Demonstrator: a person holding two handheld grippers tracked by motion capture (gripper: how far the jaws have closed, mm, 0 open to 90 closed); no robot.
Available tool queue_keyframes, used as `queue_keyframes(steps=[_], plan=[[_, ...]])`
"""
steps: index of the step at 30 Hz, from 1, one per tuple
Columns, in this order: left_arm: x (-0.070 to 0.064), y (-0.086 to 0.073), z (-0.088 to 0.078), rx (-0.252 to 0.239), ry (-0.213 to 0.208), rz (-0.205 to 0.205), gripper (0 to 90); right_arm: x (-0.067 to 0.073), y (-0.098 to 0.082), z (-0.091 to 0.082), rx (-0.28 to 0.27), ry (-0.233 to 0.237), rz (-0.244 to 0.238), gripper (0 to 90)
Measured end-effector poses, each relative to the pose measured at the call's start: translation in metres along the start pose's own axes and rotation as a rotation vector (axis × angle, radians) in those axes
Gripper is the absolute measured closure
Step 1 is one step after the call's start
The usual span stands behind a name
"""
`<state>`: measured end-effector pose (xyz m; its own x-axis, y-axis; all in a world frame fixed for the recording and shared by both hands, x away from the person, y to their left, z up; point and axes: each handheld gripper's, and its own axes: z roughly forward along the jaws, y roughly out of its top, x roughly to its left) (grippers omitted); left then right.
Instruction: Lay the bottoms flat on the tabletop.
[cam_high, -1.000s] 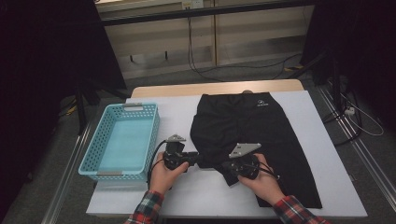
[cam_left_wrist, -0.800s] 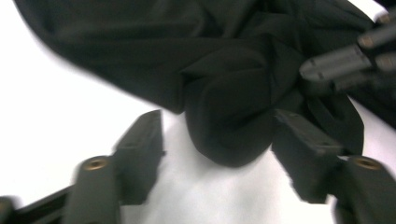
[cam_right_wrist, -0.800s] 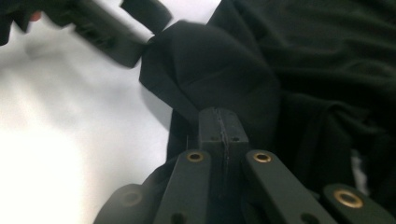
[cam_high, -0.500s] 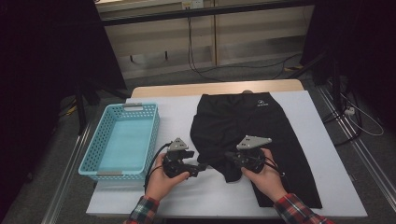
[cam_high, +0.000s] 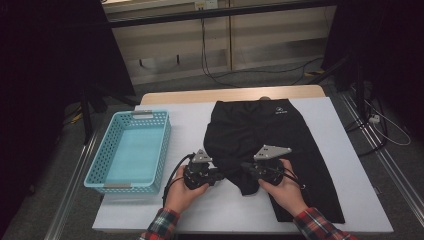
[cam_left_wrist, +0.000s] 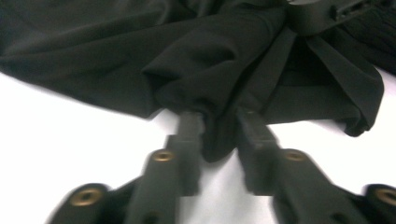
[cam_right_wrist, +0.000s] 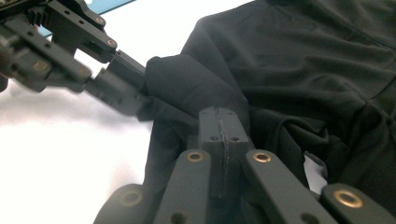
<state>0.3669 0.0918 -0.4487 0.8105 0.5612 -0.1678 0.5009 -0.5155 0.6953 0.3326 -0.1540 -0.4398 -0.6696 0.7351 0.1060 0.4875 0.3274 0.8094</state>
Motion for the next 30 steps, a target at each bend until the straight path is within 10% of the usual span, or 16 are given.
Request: queue_keyframes(steps=[12, 30], plan=[[0.01, 0.011, -0.02, -0.099, -0.028, -0.063, 88.1, 0.002, -0.005, 0.0, 0.025, 0.011, -0.025, 89.1], [0.011, 0.021, -0.018, -0.108, -0.051, -0.1, 88.1, 0.018, -0.003, -0.008, -0.016, 0.043, -0.055, 52.9]])
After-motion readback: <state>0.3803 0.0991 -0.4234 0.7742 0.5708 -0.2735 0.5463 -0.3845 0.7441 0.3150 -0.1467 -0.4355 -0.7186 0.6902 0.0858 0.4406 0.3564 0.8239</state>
